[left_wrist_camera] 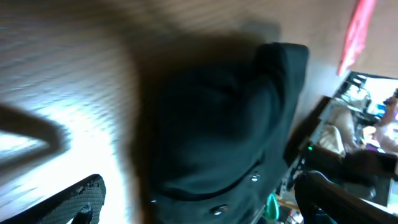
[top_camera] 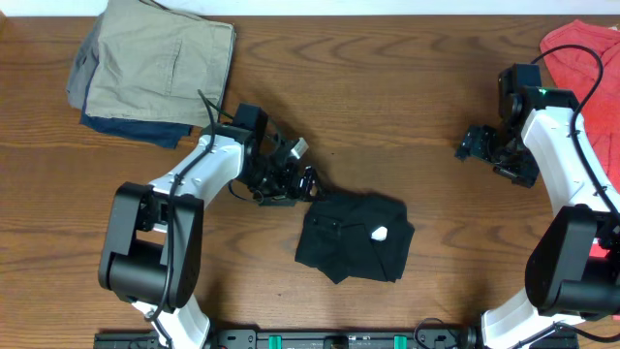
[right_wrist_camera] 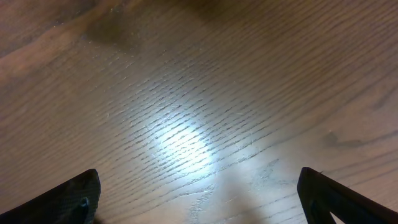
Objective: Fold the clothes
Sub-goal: 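Lower the left gripper onto the folded black shirt's edge and grasp it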
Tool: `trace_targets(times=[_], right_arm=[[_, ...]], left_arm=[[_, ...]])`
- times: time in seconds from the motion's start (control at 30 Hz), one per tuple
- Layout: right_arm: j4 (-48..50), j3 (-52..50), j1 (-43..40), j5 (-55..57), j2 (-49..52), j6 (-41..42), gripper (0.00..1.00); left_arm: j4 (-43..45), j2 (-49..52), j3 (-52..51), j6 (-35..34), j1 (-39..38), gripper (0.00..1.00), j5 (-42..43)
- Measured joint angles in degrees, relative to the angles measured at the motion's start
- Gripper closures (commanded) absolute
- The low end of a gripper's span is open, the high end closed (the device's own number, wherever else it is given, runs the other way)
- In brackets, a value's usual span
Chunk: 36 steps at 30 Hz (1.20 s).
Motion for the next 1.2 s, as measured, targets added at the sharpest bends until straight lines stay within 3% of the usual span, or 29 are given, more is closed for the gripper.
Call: trace_targets(times=[1.2], right_arm=[[0.0,0.0,0.0,0.0,0.0,0.0,0.01]], left_arm=[[11.5,0.0,-11.6,-0.4,-6.4,0.02,8.7]])
